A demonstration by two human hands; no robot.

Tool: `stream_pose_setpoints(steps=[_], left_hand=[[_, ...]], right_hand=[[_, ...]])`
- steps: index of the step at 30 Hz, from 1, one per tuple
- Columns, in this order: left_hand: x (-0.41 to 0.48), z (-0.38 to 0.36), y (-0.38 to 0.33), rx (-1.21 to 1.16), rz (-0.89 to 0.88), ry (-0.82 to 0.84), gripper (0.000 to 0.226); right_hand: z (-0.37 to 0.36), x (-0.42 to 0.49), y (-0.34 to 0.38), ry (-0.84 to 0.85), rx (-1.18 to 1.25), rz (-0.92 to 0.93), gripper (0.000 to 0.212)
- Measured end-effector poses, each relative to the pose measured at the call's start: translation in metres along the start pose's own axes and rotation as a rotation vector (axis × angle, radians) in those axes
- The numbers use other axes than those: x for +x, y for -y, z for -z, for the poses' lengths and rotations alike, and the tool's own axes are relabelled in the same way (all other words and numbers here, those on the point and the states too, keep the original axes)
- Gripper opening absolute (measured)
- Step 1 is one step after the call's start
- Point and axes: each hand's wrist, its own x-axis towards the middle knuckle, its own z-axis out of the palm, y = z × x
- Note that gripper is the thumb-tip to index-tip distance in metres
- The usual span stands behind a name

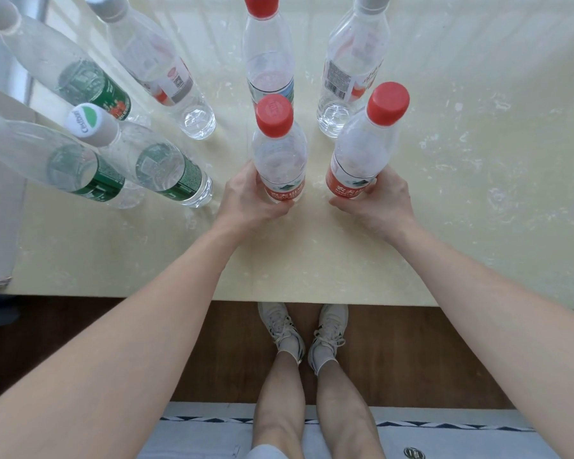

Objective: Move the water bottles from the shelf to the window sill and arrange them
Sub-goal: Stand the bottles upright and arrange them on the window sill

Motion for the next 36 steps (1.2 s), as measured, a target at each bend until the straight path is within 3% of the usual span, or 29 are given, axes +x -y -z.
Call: stream_pose_setpoints(steps=[10, 13, 16, 19, 21, 27, 33, 36], left_hand=[[0.002, -0.001, 0.008, -0.003, -0.027, 0.034, 0.05], [-0.003, 0.001, 0.007, 0.02, -0.043, 0.053, 0.063], [-0.019, 0.007, 0.008, 0.169, -0.038, 0.076, 0.083], [-0.064, 0.022, -0.004, 0.377, 0.026, 0.067, 0.08], [-0.103, 0.036, -0.011, 0.455, 0.03, 0.101, 0.075], [-0.183, 0.108, 0.007, 0.723, 0.052, 0.048, 0.06], [-0.182, 0.184, 0.041, 0.457, 0.29, -0.093, 0.059], [-0.161, 0.218, 0.061, 0.283, 0.263, -0.198, 0.065]], right_hand=[[-0.01, 0.0, -0.009, -0.048, 0.019, -0.031, 0.066], [-0.009, -0.002, -0.009, -0.037, -0.026, -0.022, 0.066], [0.006, -0.016, -0.012, -0.012, -0.141, -0.031, 0.076], [0.03, -0.055, -0.014, 0.016, -0.295, -0.128, 0.088], [0.041, -0.091, -0.01, 0.034, -0.398, -0.148, 0.081], [0.022, -0.164, 0.041, 0.176, -0.535, 0.057, 0.055], [-0.042, -0.16, 0.123, 0.197, -0.335, 0.152, 0.056], [-0.079, -0.144, 0.164, 0.168, -0.247, 0.166, 0.062]])
